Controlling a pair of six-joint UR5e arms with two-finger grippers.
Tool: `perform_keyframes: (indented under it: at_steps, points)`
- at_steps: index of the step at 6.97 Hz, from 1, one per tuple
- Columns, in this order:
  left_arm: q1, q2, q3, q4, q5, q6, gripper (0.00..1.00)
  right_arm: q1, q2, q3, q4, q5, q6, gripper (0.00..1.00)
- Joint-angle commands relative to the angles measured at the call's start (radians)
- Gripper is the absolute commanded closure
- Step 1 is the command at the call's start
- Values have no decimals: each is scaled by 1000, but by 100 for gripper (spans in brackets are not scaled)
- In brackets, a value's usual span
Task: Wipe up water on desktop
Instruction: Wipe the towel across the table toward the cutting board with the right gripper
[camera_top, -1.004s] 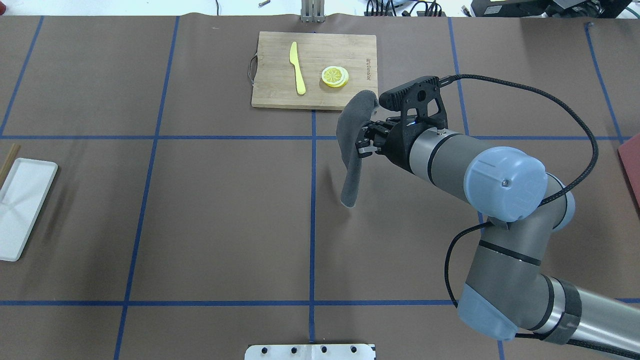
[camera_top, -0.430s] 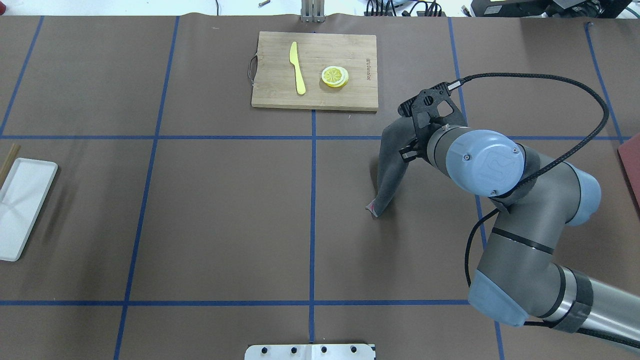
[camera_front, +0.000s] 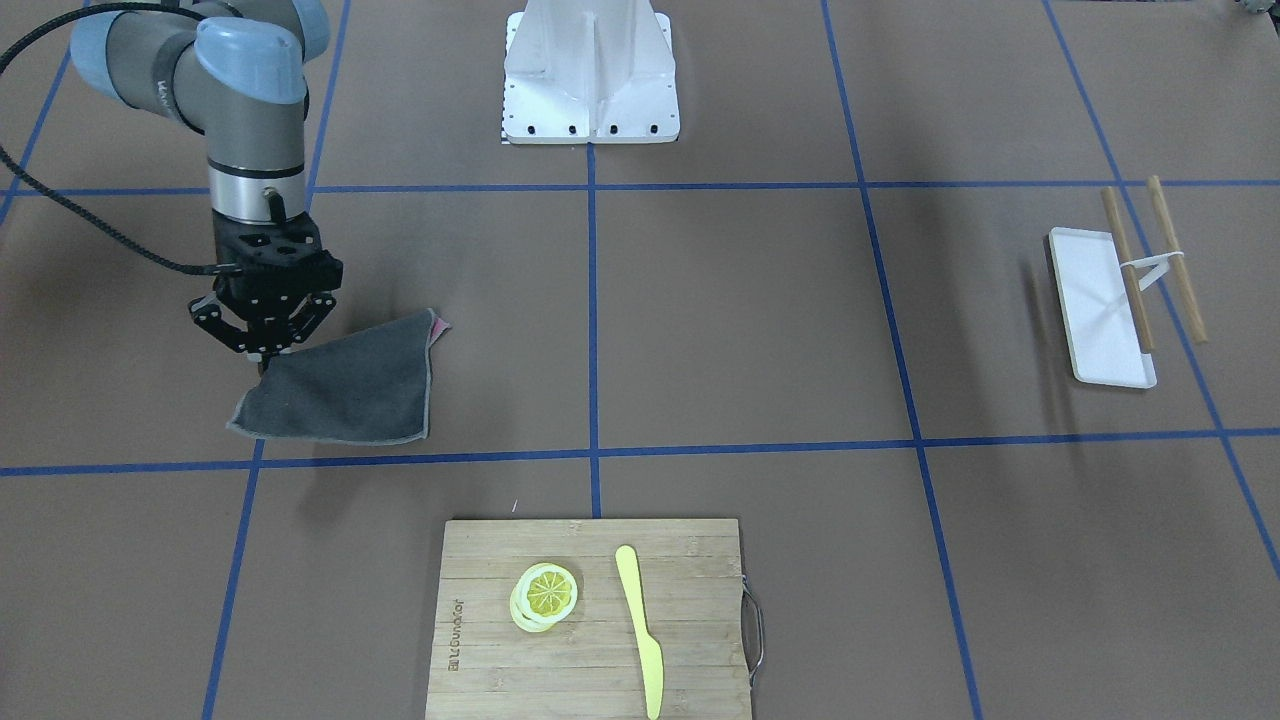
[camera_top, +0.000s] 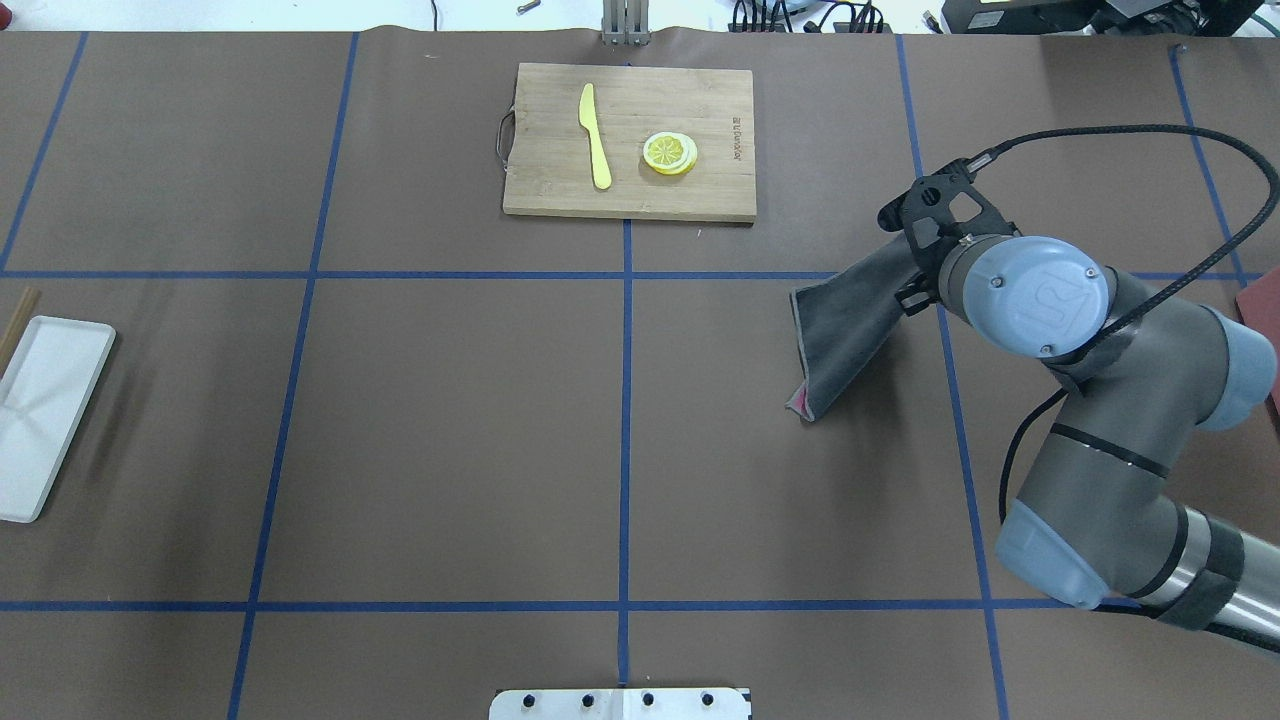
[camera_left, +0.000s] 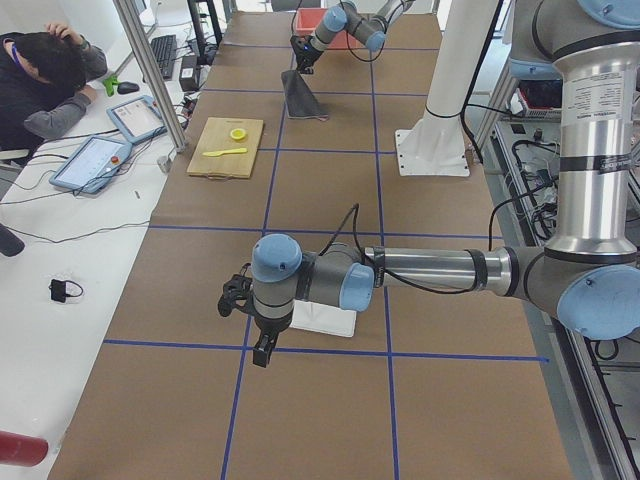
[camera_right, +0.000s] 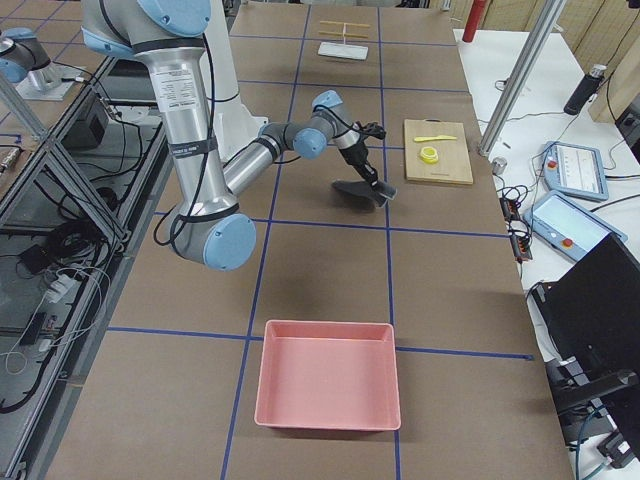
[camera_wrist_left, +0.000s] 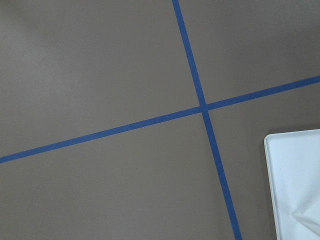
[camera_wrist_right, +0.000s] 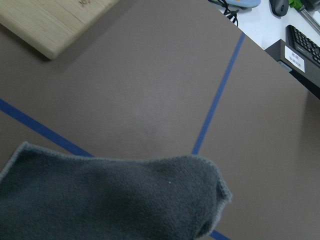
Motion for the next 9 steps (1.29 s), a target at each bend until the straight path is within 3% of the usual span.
perform_keyframes:
  at_steps: [1,3,6,9]
  points:
    - [-1,0,0,0,0,0,1,93,-74,-45,-2,9,-118,100]
    - [-1,0,0,0,0,1,1,100,-6,-85,-2,9,-97,100]
    - [-4,-2,0,0,0,-8,1,-113,296,-267,1,15,249,100]
    - [-8,0,0,0,0,-8,1,-264,544,-397,-8,-74,511,100]
